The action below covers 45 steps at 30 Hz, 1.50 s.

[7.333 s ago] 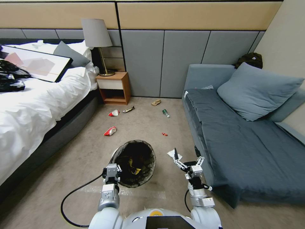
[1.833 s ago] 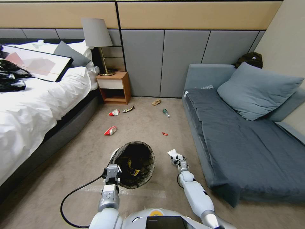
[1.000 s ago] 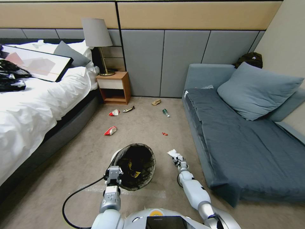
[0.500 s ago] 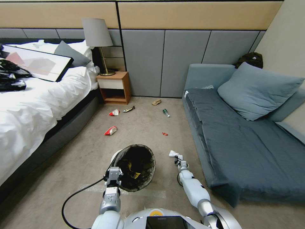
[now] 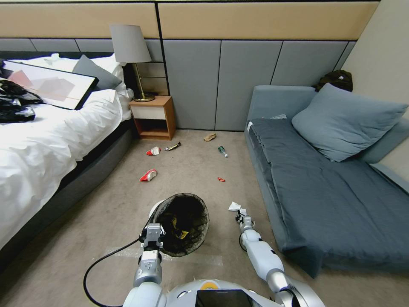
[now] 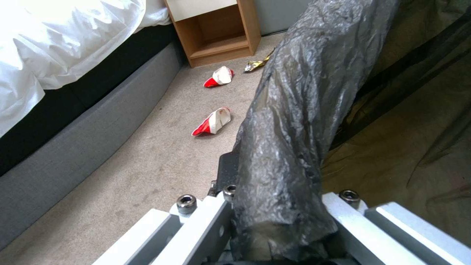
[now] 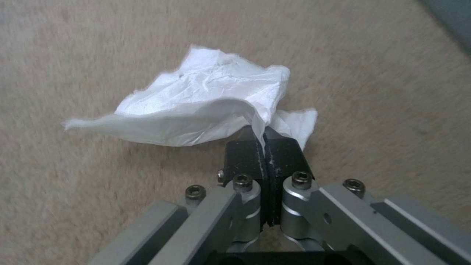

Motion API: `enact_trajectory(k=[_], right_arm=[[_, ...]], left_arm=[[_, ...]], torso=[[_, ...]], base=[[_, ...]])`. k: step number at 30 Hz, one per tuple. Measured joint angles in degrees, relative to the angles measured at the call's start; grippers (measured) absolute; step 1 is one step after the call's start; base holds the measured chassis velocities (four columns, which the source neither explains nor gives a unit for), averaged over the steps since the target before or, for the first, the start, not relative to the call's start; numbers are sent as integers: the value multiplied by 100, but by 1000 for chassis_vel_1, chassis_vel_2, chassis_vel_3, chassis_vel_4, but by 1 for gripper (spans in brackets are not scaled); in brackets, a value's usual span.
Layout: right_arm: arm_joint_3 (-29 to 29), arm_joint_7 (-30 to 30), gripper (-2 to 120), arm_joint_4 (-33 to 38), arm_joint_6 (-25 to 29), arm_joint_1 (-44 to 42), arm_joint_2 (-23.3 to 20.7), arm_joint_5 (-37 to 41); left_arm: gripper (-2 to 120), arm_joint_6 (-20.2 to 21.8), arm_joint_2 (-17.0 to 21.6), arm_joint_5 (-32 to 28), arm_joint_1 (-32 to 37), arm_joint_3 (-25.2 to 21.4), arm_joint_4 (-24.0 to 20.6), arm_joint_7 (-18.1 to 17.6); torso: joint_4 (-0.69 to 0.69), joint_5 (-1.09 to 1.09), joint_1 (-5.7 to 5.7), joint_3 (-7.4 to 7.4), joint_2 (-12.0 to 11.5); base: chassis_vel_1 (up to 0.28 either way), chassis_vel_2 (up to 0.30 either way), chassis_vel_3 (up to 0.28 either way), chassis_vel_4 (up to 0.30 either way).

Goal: Pick up the trash bin, then pick up the garbage from the floor and place it into the trash bin.

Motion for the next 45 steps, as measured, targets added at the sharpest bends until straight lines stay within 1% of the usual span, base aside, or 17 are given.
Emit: enact_trajectory(k=[3,5,6,7,9,10,13,14,17,18,21,22,24,28,33,39,45], right_arm=[[-13,13,0,445,-4,-183,-23,34],[-46,12,0,1364,-15,-523,-60,155],[-46,12,0,1364,-15,-523,-60,155],[-57,0,0,1734,-23,-654,-73,183],[-106,-66,0,2765,-52,-976,-110,260],[-106,-66,0,2765,-52,-976,-110,260],[-236,-238,0,4097,-66,-1410,-146,333],[-236,-238,0,4097,-66,-1410,-146,333],[-360,-638,0,5356,-64,-1817,-183,374],[-360,-638,0,5356,-64,-1817,-183,374],[-614,-1209,0,6327,1,-2169,-290,466],[-614,-1209,0,6327,1,-2169,-290,466],[-894,-1599,0,6798,116,-2422,-424,594],[-1333,-1909,0,7267,216,-2767,-629,800],[-1705,-2034,0,7458,298,-3021,-789,847],[-2110,-2151,0,7305,475,-3278,-977,566],[-2227,-2193,0,6950,679,-3367,-975,307]], left_arm=[[1,0,-1,5,0,0,8,12],[1,0,0,8,-5,0,23,29],[1,0,0,8,-5,0,23,29],[1,0,1,9,-9,-1,25,34],[1,0,0,9,-14,6,32,41],[1,0,0,9,-14,6,32,41],[1,-1,2,9,-24,17,42,47],[1,-1,2,9,-24,17,42,47],[1,0,36,10,-14,18,55,52],[1,0,36,10,-14,18,55,52],[1,-2,54,9,-10,19,60,55],[1,-2,54,9,-10,19,60,55],[1,2,63,-82,-18,40,52,60],[1,58,86,-258,-30,55,8,65],[1,198,106,-567,-31,83,-70,67],[1,540,157,-1183,-37,120,-229,63],[1,707,187,-1492,-42,124,-309,63]], torso=[[0,0,0,0,0],[2,-1,0,0,0],[2,-1,0,0,0],[2,0,0,0,0],[0,-1,0,0,0],[0,-1,0,0,0],[1,-1,0,0,0],[1,-1,0,0,0],[0,-2,0,-1,0],[0,-2,0,-1,0],[1,-2,-1,-1,0],[1,-2,-1,-1,0],[1,0,-1,-1,0],[1,-1,-1,-1,1],[1,-1,-1,-1,0],[1,0,-1,-1,0],[1,-1,-1,-1,0]], base=[[0,0,0,0],[0,0,0,0],[0,0,0,0],[0,0,0,0],[0,0,0,0],[0,0,0,0],[0,0,0,0],[0,0,0,0],[0,0,0,0],[0,0,0,0],[0,0,0,0],[0,0,0,0],[0,0,0,0],[0,0,0,0],[0,0,0,0],[0,0,0,0],[0,0,0,0]])
